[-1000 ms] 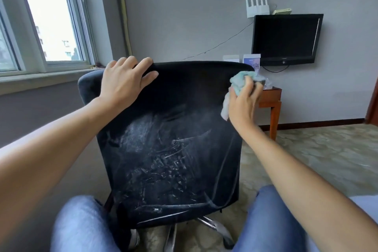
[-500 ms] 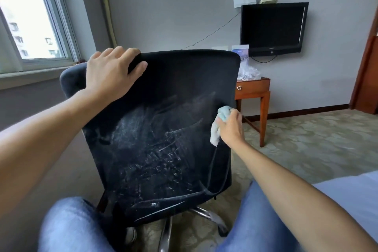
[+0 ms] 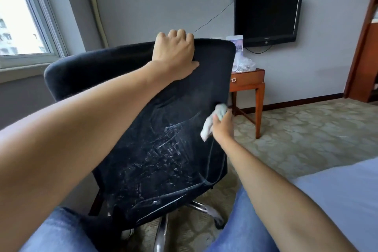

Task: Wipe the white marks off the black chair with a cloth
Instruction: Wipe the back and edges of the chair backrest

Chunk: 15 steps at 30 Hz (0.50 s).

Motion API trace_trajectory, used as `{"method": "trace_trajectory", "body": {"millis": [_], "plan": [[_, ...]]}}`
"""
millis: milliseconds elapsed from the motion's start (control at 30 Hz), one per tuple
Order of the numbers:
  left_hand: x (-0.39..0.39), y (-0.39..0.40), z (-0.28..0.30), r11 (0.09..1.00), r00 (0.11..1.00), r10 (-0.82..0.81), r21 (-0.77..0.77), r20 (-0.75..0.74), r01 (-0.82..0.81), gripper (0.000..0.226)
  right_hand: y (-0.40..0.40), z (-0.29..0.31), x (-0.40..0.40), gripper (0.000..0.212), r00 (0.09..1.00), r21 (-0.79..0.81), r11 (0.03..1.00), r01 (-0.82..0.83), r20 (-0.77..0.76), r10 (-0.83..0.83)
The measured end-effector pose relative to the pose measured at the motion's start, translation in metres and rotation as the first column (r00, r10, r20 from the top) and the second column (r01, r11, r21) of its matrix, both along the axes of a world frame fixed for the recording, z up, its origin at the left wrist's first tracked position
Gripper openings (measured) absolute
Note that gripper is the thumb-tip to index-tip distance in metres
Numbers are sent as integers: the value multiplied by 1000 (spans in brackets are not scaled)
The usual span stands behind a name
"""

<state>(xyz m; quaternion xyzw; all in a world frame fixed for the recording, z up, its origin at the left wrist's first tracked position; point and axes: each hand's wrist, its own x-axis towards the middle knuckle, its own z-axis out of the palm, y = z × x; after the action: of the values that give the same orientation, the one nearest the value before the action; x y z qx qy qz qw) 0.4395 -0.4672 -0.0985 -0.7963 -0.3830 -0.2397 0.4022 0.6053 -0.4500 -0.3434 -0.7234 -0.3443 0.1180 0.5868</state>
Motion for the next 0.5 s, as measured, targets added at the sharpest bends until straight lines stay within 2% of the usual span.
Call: {"method": "trace_trajectory", "body": {"millis": [100, 167, 200, 267, 367, 433, 500], "plan": [[6, 0, -6, 996, 1000, 14, 85, -21, -13, 50, -15, -50, -13, 40, 991, -128, 990, -61, -129, 44], [4, -1, -6, 998, 1000, 23, 60, -6, -23, 49, -21, -48, -22, 40, 990, -105, 994, -39, -140, 24], [1, -1, -5, 999, 1000, 23, 37, 0, -23, 50, -22, -37, -24, 44, 990, -38, 999, -2, -141, -3], [-7, -2, -2, 1000, 1000, 5, -5, 12, -5, 52, -27, 3, -25, 50, 990, 194, 979, 62, -140, -35], [-33, -8, 5, 993, 997, -69, -98, 24, 71, 51, -28, 76, -17, 42, 997, 506, 859, 78, -27, -75], [-57, -12, 12, 980, 992, -126, -157, -1, 124, 56, -22, 109, -17, 39, 994, 578, 814, 59, 41, -102], [-90, -13, 18, 982, 992, -121, -153, -38, 114, 60, -12, 117, -28, 43, 993, 595, 801, 69, 37, -112]]}}
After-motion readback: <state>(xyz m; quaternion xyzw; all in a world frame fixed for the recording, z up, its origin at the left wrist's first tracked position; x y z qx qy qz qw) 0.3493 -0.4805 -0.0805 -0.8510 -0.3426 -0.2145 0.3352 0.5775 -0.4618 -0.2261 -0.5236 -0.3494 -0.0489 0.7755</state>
